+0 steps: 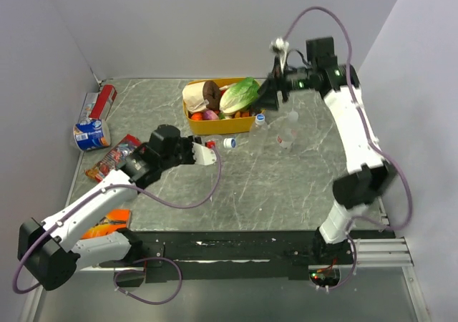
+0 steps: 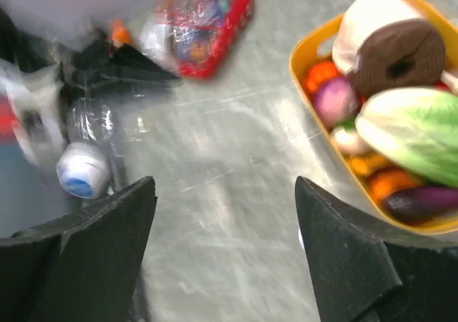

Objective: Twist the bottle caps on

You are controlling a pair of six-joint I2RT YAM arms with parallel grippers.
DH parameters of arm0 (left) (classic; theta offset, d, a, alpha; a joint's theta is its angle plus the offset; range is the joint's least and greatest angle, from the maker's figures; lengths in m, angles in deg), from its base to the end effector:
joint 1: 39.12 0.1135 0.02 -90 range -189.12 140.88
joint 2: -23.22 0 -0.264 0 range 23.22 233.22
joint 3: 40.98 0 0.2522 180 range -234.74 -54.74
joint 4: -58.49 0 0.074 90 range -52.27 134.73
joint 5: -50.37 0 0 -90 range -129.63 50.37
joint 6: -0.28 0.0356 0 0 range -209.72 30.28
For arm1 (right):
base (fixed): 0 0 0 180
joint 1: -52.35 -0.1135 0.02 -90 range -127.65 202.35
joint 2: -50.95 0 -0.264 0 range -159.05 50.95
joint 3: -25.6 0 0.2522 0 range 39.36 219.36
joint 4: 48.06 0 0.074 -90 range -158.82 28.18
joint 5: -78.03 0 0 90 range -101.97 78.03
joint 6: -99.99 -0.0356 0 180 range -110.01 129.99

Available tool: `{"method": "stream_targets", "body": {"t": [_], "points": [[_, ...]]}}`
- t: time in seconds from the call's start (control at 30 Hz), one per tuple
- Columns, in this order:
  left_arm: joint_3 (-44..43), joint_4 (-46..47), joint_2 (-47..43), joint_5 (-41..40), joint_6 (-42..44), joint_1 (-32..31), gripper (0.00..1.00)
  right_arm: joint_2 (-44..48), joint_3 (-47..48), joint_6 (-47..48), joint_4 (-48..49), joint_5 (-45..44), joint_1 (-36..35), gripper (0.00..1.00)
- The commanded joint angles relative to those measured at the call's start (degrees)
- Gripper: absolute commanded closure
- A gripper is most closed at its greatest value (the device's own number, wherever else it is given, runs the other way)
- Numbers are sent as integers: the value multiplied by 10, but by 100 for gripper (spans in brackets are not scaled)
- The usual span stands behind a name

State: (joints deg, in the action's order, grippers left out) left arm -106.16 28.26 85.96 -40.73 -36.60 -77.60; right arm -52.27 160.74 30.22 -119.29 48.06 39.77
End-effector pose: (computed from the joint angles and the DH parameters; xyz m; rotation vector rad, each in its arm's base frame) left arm 0.1946 -0.1538 0.3078 1.4688 1.4450 0.1780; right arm 0.3500 0.1097 0.4457 -1.0788 1.7461 1.0786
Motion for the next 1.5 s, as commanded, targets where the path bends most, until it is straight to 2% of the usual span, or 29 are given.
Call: {"method": "stream_targets", "body": {"t": [0.0, 0.03, 0.1, 0.13, 0.23, 0.4, 0.67, 0.87, 1.13, 1.17, 1.23, 1.27, 1.3, 1.33, 1.37, 1.4, 1.43, 1.47], "points": [[-92, -244, 32, 242, -35, 34, 99, 233, -186, 320, 75, -12, -38, 19], [-101, -276, 40, 253, -30, 37, 99, 264, -255, 366, 89, -25, -70, 21], [-119, -289, 58, 273, -23, 41, 99, 328, -307, 488, 90, -72, -105, 25], [-123, -291, 61, 277, -21, 44, 99, 344, -346, 511, 90, -80, -129, 27], [-130, -285, 69, 291, -8, 45, 99, 376, -382, 534, 117, -93, -160, 30], [-149, -291, 79, 299, 8, 46, 99, 363, -369, 602, 73, -114, -217, 34], [-157, -285, 76, 320, 0, 46, 99, 342, -374, 659, 42, -121, -256, 37], [-155, -272, 72, 323, -8, 45, 99, 332, -367, 663, 43, -113, -266, 39], [-154, -261, 70, 326, -9, 46, 99, 312, -353, 663, 31, -112, -280, 52], [-151, -253, 68, 325, -9, 45, 99, 306, -353, 658, 30, -113, -280, 54], [-145, -246, 63, 321, -13, 45, 99, 301, -349, 640, 41, -118, -281, 65], [-142, -239, 60, 319, -17, 45, 99, 290, -346, 594, 50, -120, -279, 71], [-136, -208, 56, 313, -28, 45, 99, 282, -332, 569, 64, -122, -278, 84], [-116, -175, 51, 288, -71, 45, 99, 273, -321, 540, 70, -127, -277, 91], [-104, -145, 40, 274, -95, 45, 99, 254, -310, 460, 81, -131, -275, 99], [-91, -71, 33, 259, -121, 45, 99, 244, -291, 402, 103, -138, -272, 100], [-62, -27, 25, 211, -186, 45, 99, 221, -279, 346, 133, -149, -266, 100], [-48, 14, 10, 183, -223, 42, 99, 206, -263, 243, 140, -152, -264, 100]]}}
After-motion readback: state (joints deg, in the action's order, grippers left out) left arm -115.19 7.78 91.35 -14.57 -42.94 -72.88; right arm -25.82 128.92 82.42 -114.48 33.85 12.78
